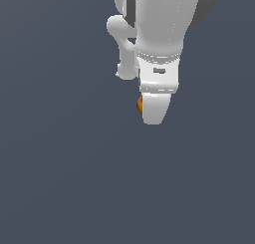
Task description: Pick up the object and move it to a goal position.
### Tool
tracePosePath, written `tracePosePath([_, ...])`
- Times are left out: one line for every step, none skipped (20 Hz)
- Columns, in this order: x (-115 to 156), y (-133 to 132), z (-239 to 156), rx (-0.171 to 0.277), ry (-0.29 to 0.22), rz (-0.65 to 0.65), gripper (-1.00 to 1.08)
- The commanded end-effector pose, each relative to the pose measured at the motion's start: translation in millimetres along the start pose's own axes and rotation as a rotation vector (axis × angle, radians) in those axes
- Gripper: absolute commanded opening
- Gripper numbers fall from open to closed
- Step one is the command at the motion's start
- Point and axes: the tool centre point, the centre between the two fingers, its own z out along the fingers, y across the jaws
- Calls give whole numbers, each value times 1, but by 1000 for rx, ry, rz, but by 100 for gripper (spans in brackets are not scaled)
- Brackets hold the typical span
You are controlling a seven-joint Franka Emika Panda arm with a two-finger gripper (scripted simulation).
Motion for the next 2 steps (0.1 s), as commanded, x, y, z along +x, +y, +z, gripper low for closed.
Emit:
tracePosePath([-1, 0, -4, 0, 0, 1, -100])
tracePosePath([-1, 0, -5, 0, 0, 1, -100])
